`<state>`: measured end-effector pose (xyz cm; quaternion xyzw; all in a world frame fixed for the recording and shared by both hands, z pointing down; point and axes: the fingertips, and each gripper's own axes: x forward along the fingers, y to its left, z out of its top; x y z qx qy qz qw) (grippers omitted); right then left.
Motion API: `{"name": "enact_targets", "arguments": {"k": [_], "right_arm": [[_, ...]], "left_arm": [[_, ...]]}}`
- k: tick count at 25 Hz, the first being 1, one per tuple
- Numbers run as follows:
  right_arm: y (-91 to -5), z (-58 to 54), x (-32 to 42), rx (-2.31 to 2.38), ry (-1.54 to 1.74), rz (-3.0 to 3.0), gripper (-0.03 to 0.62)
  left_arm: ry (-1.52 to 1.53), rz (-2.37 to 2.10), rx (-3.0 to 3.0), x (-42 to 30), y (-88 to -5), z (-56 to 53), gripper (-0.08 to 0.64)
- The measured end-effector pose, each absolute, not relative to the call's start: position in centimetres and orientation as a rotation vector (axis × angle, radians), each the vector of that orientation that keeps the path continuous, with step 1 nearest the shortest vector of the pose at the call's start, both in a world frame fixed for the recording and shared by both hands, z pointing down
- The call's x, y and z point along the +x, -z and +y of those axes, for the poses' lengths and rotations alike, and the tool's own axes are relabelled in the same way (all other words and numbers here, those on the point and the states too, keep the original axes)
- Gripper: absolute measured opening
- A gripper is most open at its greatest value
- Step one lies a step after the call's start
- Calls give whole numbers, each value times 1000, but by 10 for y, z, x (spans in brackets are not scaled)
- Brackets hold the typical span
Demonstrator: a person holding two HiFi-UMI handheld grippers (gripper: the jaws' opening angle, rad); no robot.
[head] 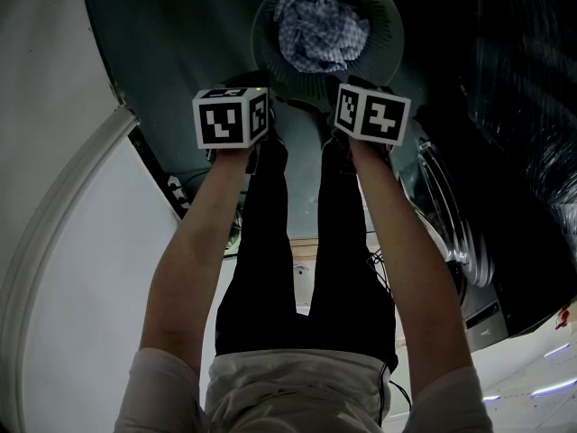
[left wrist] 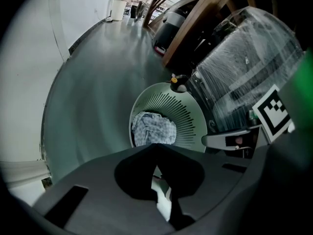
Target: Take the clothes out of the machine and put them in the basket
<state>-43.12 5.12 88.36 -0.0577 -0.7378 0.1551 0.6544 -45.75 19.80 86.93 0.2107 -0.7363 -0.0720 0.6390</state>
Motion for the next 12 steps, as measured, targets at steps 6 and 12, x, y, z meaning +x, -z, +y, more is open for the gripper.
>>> {"name": "enact_targets", "arguments": {"k": [6, 12], "right_arm": [[-884, 53, -416, -152, -315, -1650, 85], [-883, 56, -403, -175, -271, -1648, 9]], "left_arm": [[154, -1680, 488, -444, -870, 198, 20], [157, -1677, 487, -431, -870, 200, 20]]}}
